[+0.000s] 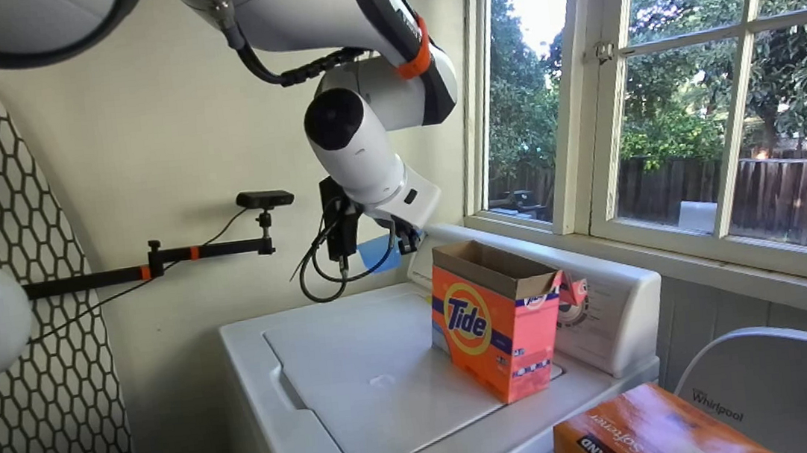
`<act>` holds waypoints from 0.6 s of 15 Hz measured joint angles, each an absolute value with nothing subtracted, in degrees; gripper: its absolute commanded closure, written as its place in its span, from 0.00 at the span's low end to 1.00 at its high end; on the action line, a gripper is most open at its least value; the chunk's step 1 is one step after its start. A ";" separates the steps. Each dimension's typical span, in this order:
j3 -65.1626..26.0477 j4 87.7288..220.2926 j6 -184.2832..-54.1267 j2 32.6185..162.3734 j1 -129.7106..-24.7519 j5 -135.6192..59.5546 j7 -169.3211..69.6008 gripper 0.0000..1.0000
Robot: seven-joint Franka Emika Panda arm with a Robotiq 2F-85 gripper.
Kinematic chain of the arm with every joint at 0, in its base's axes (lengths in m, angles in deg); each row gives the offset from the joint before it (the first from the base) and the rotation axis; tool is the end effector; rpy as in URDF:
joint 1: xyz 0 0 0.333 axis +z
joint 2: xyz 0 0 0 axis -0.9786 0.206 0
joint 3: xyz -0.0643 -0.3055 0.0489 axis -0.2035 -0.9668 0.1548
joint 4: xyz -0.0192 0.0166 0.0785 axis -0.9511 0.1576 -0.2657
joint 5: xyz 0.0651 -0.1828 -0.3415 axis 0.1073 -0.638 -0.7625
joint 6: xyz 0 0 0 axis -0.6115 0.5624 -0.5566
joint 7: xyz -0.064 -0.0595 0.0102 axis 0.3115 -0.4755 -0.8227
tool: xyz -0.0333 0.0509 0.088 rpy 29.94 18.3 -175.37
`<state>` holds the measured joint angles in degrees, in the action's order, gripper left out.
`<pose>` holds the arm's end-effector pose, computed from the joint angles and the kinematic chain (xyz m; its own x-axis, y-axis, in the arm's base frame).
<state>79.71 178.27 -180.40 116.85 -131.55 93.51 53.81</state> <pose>0.4687 0.2195 0.4041 0.8625 -0.3697 0.3456 0.0225 -0.6543 -0.7559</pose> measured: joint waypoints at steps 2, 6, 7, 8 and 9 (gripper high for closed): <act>79.79 178.84 -179.29 116.65 -131.60 90.77 50.60 0.97; 79.08 179.67 -175.47 116.47 -132.21 91.02 50.60 0.97; 78.93 180.08 -174.37 116.41 -132.51 91.11 50.60 0.97; 78.72 180.55 -173.22 116.31 -132.75 91.25 50.61 0.97; 78.48 181.11 -172.12 116.15 -132.95 91.45 50.62 0.97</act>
